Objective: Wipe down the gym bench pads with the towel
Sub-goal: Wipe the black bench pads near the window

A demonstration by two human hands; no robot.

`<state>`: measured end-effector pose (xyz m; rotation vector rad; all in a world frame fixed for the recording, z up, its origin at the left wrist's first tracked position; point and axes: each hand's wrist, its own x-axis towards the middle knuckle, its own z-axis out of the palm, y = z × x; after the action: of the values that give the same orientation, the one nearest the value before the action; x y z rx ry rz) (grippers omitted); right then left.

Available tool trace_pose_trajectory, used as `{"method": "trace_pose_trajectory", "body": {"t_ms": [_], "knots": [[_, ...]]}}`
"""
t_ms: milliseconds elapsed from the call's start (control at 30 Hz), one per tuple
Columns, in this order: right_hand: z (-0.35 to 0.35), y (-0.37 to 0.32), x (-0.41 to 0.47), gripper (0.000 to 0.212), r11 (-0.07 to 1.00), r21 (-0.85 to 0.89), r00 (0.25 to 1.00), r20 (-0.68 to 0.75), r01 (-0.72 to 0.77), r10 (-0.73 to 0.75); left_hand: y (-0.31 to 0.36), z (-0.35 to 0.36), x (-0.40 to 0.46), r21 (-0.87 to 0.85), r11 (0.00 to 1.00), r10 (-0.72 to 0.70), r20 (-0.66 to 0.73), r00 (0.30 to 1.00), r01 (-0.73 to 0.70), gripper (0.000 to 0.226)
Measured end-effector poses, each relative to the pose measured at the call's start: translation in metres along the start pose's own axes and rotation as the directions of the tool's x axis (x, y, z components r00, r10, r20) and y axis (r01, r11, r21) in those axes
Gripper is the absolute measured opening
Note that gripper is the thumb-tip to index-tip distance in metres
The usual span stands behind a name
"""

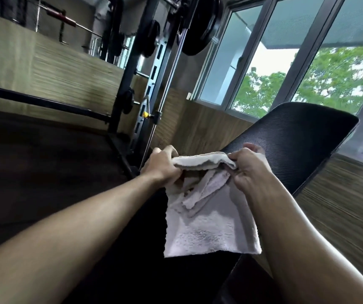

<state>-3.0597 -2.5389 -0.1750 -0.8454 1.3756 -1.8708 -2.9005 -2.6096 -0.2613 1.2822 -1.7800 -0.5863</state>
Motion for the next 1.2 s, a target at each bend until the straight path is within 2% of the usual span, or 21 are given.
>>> {"method": "trace_pose_trajectory", "body": {"t_ms": [100,133,200,233,333,433,500,600,667,767,833,900,1000,1200], "knots": [[0.004,0.001,0.002,0.064,1.000,0.003,1.000,-0.017,0.021,-0.021,0.006,0.008,-0.028,0.030,1.000,0.014,-0.254,0.967,-0.007,0.047],[0.004,0.000,0.002,0.065,1.000,0.000,1.000,-0.017,0.025,-0.025,0.010,0.011,-0.038,-0.016,0.999,-0.051,-0.267,0.962,0.048,0.049],[0.005,0.000,0.002,0.066,1.000,0.004,1.000,-0.015,0.023,-0.023,0.009,0.019,-0.052,-0.183,0.964,-0.209,-0.076,0.975,0.193,0.049],[0.005,0.000,0.000,0.066,1.000,0.005,1.000,-0.017,0.023,-0.023,0.005,0.026,-0.058,-0.221,0.954,-0.210,-0.018,0.977,0.201,0.049],[0.004,0.000,-0.006,0.065,0.999,0.014,1.000,0.000,0.029,-0.029,-0.001,0.041,-0.068,-0.119,0.992,-0.049,-0.150,0.987,0.031,0.042],[0.000,0.001,-0.006,0.066,0.999,-0.014,0.999,0.002,0.039,-0.039,0.000,0.054,-0.071,-0.171,0.981,0.074,-0.121,0.990,-0.094,0.038],[-0.002,0.000,-0.007,0.065,0.999,-0.022,0.999,0.001,0.042,-0.042,-0.003,0.060,-0.065,-0.152,0.983,0.088,-0.105,0.991,-0.103,0.048],[-0.004,0.000,-0.009,0.064,0.999,-0.027,0.999,0.018,0.038,-0.037,-0.009,0.056,-0.051,-0.200,0.979,0.021,-0.106,0.994,-0.042,0.061],[-0.005,0.000,-0.009,0.065,0.998,-0.049,0.999,0.031,0.036,-0.035,-0.010,0.045,-0.043,-0.227,0.974,-0.029,-0.016,0.999,0.025,0.064],[-0.007,-0.001,-0.006,0.066,0.998,-0.054,0.999,0.040,0.023,-0.021,-0.008,0.035,-0.038,-0.202,0.979,0.010,0.047,0.999,0.000,0.045],[-0.008,0.000,-0.006,0.065,0.998,-0.057,0.999,0.039,0.017,-0.014,-0.004,0.034,-0.039,-0.149,0.984,0.098,0.012,0.995,-0.095,0.022],[-0.008,0.001,-0.004,0.064,0.997,-0.070,0.999,0.037,0.012,-0.009,-0.002,0.031,-0.034,-0.102,0.979,0.170,-0.054,0.984,-0.175,0.010],[-0.010,0.000,0.003,0.062,0.996,-0.093,1.000,0.007,0.016,-0.015,-0.001,0.013,-0.012,-0.043,0.968,0.240,-0.147,0.960,-0.248,0.010],[-0.017,-0.002,0.011,0.060,0.993,-0.115,0.999,0.003,0.038,-0.038,0.025,-0.027,0.020,0.171,0.900,0.432,-0.237,0.870,-0.400,0.009]]}}
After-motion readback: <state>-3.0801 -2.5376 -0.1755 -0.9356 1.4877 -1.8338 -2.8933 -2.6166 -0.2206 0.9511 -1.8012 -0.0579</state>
